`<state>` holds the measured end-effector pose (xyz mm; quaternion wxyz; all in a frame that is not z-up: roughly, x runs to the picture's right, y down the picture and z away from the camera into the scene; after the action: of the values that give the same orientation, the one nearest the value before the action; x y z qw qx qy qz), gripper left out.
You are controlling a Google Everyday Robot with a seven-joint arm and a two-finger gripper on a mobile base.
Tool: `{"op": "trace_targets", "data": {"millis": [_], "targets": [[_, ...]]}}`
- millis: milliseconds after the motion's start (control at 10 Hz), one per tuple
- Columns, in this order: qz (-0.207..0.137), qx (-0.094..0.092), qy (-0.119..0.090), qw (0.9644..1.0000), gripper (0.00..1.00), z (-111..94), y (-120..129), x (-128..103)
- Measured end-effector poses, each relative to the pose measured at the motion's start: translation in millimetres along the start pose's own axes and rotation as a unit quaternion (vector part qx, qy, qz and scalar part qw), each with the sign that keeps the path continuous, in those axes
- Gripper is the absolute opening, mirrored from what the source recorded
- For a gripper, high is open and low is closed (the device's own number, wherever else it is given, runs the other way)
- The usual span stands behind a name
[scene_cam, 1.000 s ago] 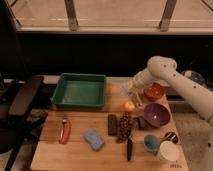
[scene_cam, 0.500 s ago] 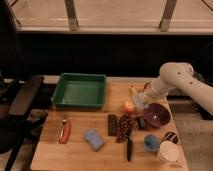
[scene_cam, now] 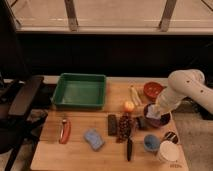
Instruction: Place towel in purple bowl
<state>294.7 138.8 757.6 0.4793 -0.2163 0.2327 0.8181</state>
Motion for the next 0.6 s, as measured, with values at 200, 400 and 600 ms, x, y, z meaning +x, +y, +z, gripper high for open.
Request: {"op": "trace_targets", "data": {"millis": [200, 400, 600], "targets": [[0.005, -0.001, -0.002, 1.0, 0.31, 3.2, -1.2, -0.6], [0.003, -0.002, -0.002, 1.0, 0.31, 3.5, 0.7, -0.9], [0.004, -0.002, -0.001, 1.0, 0.31, 4.4, -0.8, -0.6]]}}
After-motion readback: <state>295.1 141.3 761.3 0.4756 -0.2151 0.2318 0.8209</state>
